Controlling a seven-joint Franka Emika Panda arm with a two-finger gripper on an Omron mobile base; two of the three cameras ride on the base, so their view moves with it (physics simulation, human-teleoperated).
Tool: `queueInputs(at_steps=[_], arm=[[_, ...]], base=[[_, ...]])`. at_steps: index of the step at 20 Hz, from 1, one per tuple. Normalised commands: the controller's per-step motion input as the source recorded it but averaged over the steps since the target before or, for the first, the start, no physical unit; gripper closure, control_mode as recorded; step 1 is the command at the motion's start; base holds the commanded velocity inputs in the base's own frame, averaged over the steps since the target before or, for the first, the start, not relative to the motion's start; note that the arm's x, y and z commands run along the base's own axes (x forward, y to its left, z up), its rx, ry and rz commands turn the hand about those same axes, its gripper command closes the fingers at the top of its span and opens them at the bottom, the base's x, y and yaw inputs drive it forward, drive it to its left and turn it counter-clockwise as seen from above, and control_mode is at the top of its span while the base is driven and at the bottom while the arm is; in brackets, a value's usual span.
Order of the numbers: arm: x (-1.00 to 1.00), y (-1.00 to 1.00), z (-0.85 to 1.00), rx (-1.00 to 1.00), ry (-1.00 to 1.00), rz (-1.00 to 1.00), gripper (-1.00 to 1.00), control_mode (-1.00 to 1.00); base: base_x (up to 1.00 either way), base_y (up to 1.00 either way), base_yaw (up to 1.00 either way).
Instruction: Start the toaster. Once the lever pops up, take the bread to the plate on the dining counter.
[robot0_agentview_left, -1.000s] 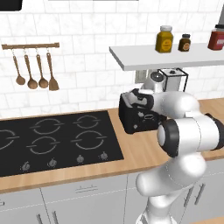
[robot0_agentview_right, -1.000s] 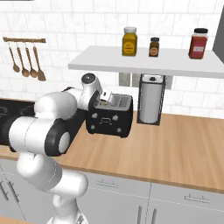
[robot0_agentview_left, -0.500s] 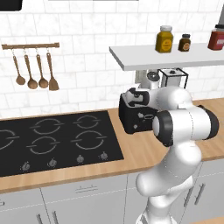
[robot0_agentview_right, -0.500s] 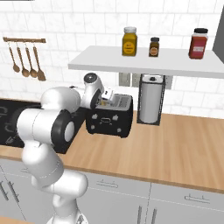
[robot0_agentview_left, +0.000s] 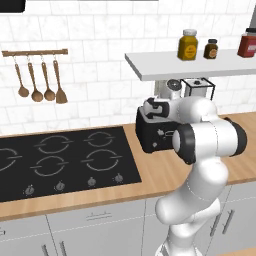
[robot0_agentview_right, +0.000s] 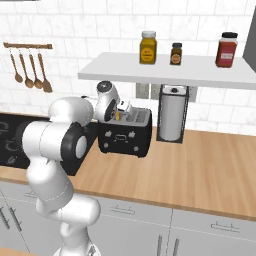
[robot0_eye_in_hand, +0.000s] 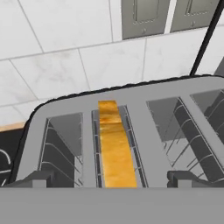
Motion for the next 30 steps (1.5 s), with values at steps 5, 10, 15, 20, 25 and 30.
queueInputs(at_steps=[5, 10, 15, 20, 25, 30], arm=[[0.0, 0.0, 0.0, 0.0, 0.0, 0.0, 1.0, -1.0], [0.0, 0.0, 0.0, 0.0, 0.0, 0.0, 1.0, -1.0], [0.0, 0.0, 0.0, 0.0, 0.0, 0.0, 1.0, -1.0], [-0.17, 0.0, 0.2, 0.03, -0.13, 0.0, 1.0, -1.0], [-0.35, -0.01, 0.59, 0.09, -0.24, 0.0, 1.0, -1.0], [-0.72, -0.14, 0.81, 0.1, -0.3, 0.0, 1.0, -1.0]], base=[[0.0, 0.0, 0.0], [0.0, 0.0, 0.0], [0.0, 0.0, 0.0], [0.0, 0.0, 0.0], [0.0, 0.0, 0.0], [0.0, 0.0, 0.0]])
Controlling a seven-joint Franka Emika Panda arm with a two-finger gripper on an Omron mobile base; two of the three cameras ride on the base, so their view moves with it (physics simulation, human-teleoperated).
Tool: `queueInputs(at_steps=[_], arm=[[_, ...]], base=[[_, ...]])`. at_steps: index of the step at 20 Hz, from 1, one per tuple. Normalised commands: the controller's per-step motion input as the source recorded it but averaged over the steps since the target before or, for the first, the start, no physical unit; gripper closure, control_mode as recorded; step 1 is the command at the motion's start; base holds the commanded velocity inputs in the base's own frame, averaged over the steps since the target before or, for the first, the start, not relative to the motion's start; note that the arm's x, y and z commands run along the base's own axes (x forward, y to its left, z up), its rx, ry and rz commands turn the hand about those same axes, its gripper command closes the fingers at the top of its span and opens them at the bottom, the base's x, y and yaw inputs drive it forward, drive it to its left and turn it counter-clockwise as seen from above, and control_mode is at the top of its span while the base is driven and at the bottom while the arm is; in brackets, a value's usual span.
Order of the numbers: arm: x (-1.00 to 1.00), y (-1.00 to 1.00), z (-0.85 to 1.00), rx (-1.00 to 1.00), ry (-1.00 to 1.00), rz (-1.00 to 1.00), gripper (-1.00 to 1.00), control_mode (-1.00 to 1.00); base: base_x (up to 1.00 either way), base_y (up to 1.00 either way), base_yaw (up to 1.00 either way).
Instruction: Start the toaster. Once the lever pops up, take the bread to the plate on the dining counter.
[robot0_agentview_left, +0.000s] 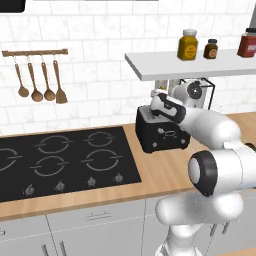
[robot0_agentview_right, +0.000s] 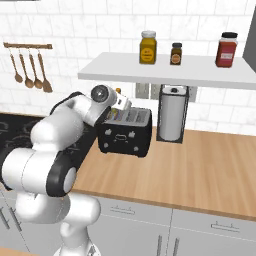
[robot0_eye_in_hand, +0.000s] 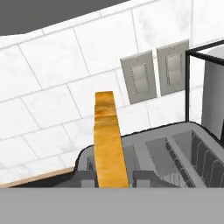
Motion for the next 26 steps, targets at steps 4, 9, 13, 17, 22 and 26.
queueInputs(at_steps=[4, 9, 13, 17, 22, 26], arm=[[-0.99, -0.36, 0.75, 0.02, -0.15, 0.0, 1.0, -1.0], [-1.0, -0.52, 0.54, 0.0, 0.03, 0.02, 1.0, -1.0], [-1.0, -0.54, 0.56, -0.04, 0.16, 0.02, 1.0, -1.0], [-1.0, -0.56, 0.49, -0.04, 0.17, 0.05, 1.0, -1.0], [-0.94, -0.03, 0.04, -0.03, 0.01, 0.2, 1.0, -1.0], [-0.34, 0.0, 0.0, 0.0, -0.02, 0.08, 1.0, -1.0]], base=[[0.0, 0.0, 0.0], [0.0, 0.0, 0.0], [0.0, 0.0, 0.0], [0.0, 0.0, 0.0], [0.0, 0.0, 0.0], [0.0, 0.0, 0.0]])
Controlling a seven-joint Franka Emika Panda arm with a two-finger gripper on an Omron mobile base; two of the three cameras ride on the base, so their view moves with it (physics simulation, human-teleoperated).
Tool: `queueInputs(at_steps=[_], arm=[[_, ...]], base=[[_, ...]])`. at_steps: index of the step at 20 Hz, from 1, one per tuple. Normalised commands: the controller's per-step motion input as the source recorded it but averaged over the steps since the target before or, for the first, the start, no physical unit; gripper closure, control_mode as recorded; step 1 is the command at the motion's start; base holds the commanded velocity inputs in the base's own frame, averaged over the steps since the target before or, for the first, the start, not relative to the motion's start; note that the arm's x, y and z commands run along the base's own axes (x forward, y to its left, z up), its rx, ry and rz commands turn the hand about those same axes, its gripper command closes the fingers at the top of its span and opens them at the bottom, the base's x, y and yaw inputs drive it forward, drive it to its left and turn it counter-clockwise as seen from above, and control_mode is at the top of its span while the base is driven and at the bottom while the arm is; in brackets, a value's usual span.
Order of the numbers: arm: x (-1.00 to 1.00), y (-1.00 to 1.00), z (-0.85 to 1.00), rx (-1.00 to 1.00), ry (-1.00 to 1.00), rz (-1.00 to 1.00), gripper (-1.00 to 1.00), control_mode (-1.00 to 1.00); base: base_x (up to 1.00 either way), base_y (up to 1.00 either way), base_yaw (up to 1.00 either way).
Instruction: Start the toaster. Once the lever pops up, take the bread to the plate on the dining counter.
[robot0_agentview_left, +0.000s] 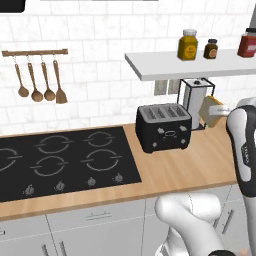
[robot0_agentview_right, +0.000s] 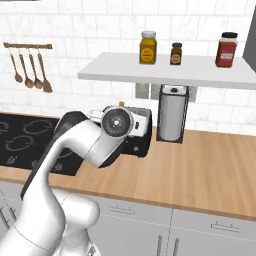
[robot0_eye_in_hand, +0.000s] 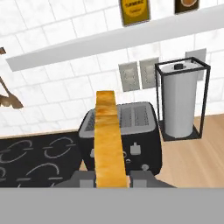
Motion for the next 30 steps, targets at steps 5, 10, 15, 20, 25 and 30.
queueInputs(at_steps=[5, 10, 15, 20, 25, 30], arm=[[-0.26, 0.01, -0.1, -0.07, 0.05, 0.05, 1.0, -1.0], [-0.4, 0.0, -0.19, -0.09, 0.04, 0.07, 1.0, 1.0], [0.0, 0.0, 0.0, 0.0, 0.0, 0.0, 1.0, 1.0], [0.0, 0.0, 0.0, 0.0, 0.0, 0.0, 1.0, 1.0], [0.0, 0.0, 0.0, 0.0, 0.0, 0.0, 1.0, 1.0], [0.0, 0.0, 0.0, 0.0, 0.0, 0.0, 1.0, 1.0]], base=[[0.0, 0.0, 0.0], [-0.39, 0.0, 0.01], [-0.97, -0.38, -0.34], [-0.17, 0.01, -0.97], [0.0, 0.0, -1.0], [0.0, 0.0, -1.0]])
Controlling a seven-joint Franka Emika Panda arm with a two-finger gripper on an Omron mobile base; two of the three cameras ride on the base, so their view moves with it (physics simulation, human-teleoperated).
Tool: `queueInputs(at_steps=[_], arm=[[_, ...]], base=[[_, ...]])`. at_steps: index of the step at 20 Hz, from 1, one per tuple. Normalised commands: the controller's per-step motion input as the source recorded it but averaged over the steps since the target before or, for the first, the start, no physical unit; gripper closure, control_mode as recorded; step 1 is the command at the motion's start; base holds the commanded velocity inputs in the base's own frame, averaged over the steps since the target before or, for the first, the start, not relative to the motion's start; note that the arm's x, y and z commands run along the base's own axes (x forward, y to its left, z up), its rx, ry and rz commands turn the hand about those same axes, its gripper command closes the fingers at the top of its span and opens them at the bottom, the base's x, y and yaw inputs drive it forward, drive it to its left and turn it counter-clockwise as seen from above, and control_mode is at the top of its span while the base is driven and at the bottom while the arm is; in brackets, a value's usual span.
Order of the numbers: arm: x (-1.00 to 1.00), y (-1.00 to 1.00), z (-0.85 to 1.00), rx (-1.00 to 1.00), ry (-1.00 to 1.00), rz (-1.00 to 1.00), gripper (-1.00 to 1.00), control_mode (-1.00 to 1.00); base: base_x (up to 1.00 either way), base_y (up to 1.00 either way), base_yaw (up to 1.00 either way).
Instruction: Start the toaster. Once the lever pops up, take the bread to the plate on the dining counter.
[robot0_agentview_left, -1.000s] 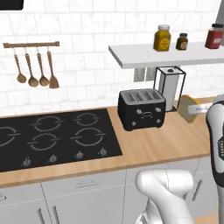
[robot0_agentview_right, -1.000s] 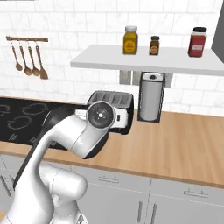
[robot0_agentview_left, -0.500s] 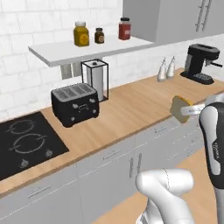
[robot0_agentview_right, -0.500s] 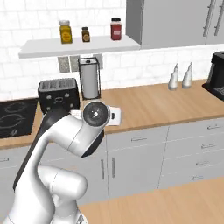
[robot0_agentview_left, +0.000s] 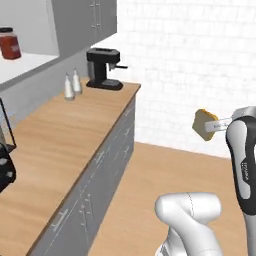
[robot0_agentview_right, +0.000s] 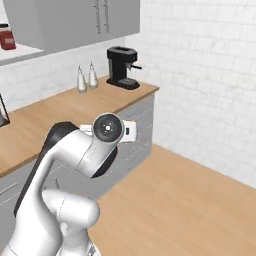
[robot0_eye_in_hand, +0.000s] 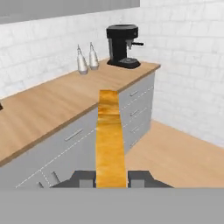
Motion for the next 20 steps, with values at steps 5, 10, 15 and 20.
queueInputs(at_steps=[5, 10, 15, 20], arm=[[0.0, 0.0, 0.0, 0.0, 0.0, 0.0, 1.0, 1.0], [0.0, 0.0, 0.0, 0.0, 0.0, 0.0, 1.0, 1.0], [0.0, 0.0, 0.0, 0.0, 0.0, 0.0, 1.0, 1.0], [0.0, 0.0, 0.0, 0.0, 0.0, 0.0, 1.0, 1.0]], base=[[0.0, 0.0, -1.0], [0.0, 0.0, -1.0], [0.0, 0.0, -1.0], [0.35, 0.61, -0.82]])
